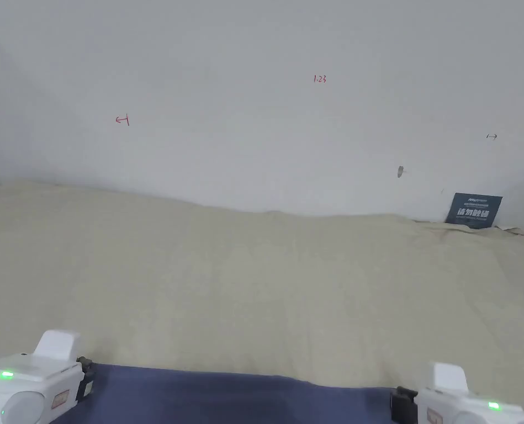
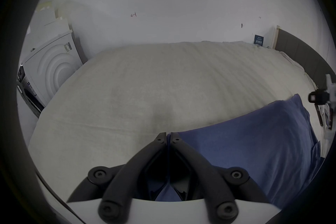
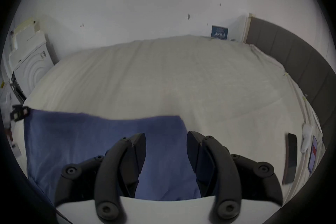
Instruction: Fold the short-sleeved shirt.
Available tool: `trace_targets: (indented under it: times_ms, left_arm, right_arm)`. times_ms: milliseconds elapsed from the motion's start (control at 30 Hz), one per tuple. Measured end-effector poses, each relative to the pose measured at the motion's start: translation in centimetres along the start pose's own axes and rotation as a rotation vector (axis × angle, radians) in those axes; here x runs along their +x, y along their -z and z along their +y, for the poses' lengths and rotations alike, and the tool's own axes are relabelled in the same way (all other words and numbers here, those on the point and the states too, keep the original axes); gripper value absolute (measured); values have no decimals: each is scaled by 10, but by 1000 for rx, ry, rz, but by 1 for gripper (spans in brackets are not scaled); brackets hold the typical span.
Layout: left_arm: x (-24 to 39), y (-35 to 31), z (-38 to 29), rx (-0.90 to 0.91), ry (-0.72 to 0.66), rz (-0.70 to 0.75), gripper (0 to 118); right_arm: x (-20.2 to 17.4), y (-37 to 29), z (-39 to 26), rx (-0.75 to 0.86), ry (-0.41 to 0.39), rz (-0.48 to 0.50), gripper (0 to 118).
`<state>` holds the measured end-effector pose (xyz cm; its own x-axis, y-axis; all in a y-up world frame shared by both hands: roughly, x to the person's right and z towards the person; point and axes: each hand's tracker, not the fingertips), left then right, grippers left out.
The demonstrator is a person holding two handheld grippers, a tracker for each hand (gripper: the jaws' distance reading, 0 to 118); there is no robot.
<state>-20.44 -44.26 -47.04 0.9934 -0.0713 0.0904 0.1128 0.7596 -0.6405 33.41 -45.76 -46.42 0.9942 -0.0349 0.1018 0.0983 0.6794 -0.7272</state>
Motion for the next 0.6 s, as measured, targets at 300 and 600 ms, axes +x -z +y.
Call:
trace_targets:
  times_ms: [300, 600]
  left_arm:
    - [5, -7, 2, -8, -15, 9, 0]
    - [3, -7, 8, -21, -16, 13, 0]
  right_arm:
    - [3, 79, 11, -225, 11, 7, 58]
    - [-9, 48, 10, -116, 8, 36, 5]
